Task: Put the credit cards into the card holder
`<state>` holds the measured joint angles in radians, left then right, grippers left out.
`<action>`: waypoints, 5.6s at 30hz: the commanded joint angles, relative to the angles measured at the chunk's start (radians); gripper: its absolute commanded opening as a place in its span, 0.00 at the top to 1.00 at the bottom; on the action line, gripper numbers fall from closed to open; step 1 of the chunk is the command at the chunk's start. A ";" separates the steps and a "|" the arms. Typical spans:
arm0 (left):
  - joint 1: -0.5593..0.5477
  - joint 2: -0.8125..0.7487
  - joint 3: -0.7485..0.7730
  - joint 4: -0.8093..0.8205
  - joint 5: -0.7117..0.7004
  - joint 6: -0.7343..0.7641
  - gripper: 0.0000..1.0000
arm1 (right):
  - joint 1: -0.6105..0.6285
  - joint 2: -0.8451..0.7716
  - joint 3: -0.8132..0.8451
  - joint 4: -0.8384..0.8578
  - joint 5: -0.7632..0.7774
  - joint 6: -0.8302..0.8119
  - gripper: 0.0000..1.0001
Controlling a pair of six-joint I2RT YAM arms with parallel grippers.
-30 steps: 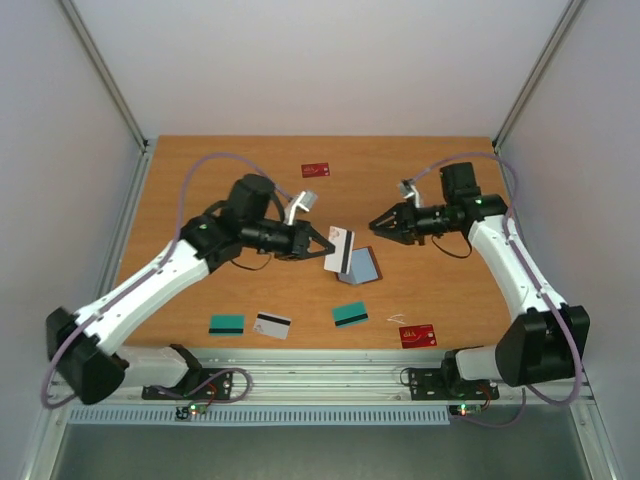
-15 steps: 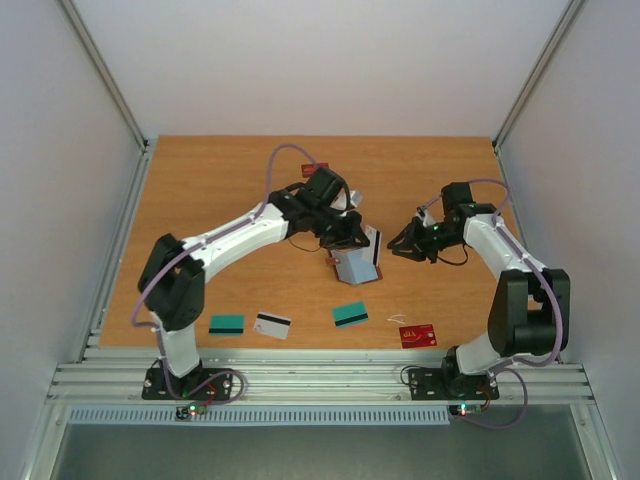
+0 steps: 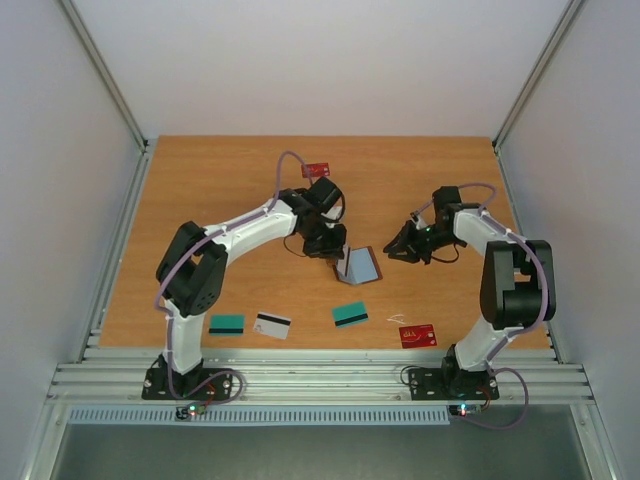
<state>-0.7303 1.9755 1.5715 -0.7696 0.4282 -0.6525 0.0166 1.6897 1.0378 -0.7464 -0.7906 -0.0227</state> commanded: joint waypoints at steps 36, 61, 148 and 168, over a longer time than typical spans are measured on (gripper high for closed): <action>0.085 0.087 -0.044 0.097 0.172 0.027 1.00 | 0.139 0.058 0.047 0.083 0.002 -0.017 0.79; 0.086 0.111 -0.105 0.150 0.240 0.027 1.00 | 0.141 0.222 -0.025 0.149 0.028 -0.019 0.89; 0.045 0.236 -0.089 0.335 0.203 0.023 1.00 | 0.155 0.146 -0.139 0.150 0.119 0.061 0.91; 0.001 0.262 -0.057 0.252 0.239 0.075 1.00 | 0.155 0.165 -0.114 0.176 0.094 0.084 0.91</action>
<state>-0.6807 2.1742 1.5112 -0.4576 0.6724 -0.5964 0.1471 1.8046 0.9291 -0.6205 -0.7258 0.0483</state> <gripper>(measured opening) 0.009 0.088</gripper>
